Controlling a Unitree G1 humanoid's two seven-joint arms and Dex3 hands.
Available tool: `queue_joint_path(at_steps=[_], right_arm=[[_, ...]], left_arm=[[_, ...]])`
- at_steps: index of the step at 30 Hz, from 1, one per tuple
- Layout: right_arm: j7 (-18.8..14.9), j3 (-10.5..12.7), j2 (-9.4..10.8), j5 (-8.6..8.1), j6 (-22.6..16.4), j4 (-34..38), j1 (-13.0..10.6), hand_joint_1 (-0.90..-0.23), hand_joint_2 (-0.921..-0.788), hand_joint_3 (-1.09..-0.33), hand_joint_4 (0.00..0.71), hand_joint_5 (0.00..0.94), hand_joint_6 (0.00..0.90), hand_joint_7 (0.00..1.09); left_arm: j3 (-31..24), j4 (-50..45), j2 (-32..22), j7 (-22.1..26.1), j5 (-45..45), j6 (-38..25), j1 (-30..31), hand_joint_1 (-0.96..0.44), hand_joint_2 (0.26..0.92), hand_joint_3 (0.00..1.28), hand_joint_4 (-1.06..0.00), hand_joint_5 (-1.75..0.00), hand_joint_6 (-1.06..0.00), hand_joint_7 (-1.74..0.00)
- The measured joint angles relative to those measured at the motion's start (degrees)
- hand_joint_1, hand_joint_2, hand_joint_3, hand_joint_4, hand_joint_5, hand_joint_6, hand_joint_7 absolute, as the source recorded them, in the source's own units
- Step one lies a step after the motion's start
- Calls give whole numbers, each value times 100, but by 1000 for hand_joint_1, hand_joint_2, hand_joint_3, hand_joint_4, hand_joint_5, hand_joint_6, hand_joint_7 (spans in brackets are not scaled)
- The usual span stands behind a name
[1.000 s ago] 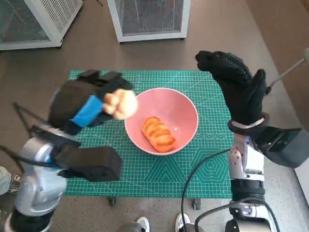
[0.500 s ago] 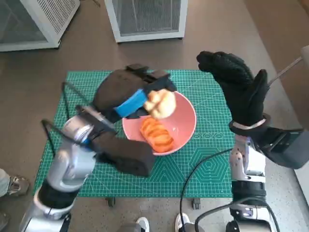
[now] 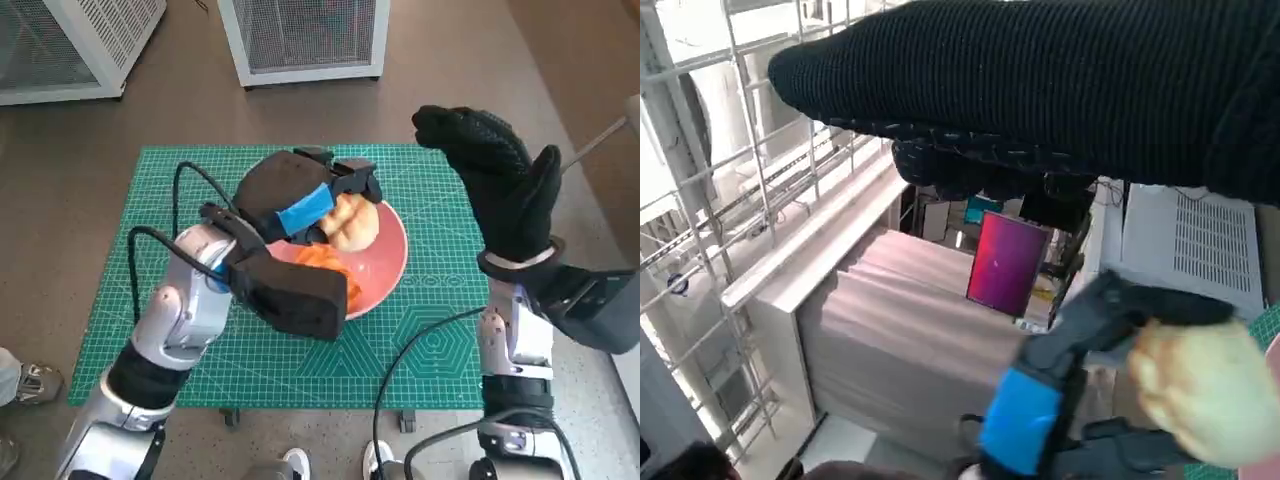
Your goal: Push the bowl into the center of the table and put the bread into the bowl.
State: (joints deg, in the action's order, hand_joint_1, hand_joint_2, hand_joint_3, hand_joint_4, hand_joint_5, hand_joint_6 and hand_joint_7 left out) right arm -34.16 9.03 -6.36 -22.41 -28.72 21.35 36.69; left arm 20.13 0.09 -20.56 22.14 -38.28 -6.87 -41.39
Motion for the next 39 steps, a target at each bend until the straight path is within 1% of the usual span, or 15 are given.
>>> queue_joint_path(at_steps=[1,2,3,4,5,6,7,10,13,19,25,32,36,39], right_arm=[[2,1,-3,1,-2,0,-2,-617,-921,-692,184,1,46,384],[2,2,-4,2,-4,0,-2,-616,-921,-692,184,1,46,384],[3,2,-5,3,-6,0,-3,-615,-921,-692,184,1,46,384],[5,2,-6,5,-8,0,-4,-614,-921,-691,184,1,46,384],[7,3,-7,5,-10,0,-4,-614,-921,-691,184,1,46,384],[10,3,-9,8,-12,0,-4,-613,-921,-691,184,1,46,384],[12,4,-11,8,-14,0,-4,-613,-921,-691,184,1,46,384],[23,7,-20,11,-22,2,-4,-614,-921,-691,184,1,46,384],[36,8,-21,13,-38,7,-4,-614,-921,-692,184,1,46,384],[50,5,-22,20,-41,7,-4,-616,-921,-693,184,1,46,384],[52,0,-22,22,-40,7,-4,-620,-921,-693,184,0,45,385],[70,-4,-23,23,-31,3,-4,-624,-921,-693,183,0,44,386],[88,-5,-25,24,-25,1,-2,-626,-921,-693,184,0,43,386],[107,-2,-27,24,-23,3,1,-624,-921,-693,184,1,41,385]], left_arm=[[2,15,21,35,0,-41,0,15,888,101,-571,-700,-482,-769],[3,23,37,71,1,-81,0,2,881,86,-520,-573,-456,-655],[3,23,54,127,9,-149,1,-18,875,60,-453,-373,-433,-462],[2,17,68,193,24,-229,1,-56,864,40,-368,-238,-399,-319],[2,10,80,247,37,-295,1,-70,860,33,-338,-191,-387,-268],[2,-2,87,323,51,-376,3,-118,853,22,-274,-122,-362,-189],[2,-7,90,367,60,-422,4,-149,848,15,-234,-79,-347,-138],[1,-23,85,499,101,-530,8,-270,847,8,-159,-26,-313,-65],[1,-23,65,536,134,-516,8,-351,849,6,-111,-8,-280,-28],[-12,-23,0,502,204,-331,12,-430,867,10,-54,-1,-239,-3],[-131,-35,-37,381,289,-237,56,-465,886,12,-24,0,-222,0],[-534,-49,-115,210,701,51,201,-493,904,13,-13,0,-212,0],[-970,-97,-127,183,1305,213,321,-502,917,25,-12,-1,-213,-1],[-1353,-154,-116,170,1878,362,436,-523,920,74,-20,-4,-219,-5]])
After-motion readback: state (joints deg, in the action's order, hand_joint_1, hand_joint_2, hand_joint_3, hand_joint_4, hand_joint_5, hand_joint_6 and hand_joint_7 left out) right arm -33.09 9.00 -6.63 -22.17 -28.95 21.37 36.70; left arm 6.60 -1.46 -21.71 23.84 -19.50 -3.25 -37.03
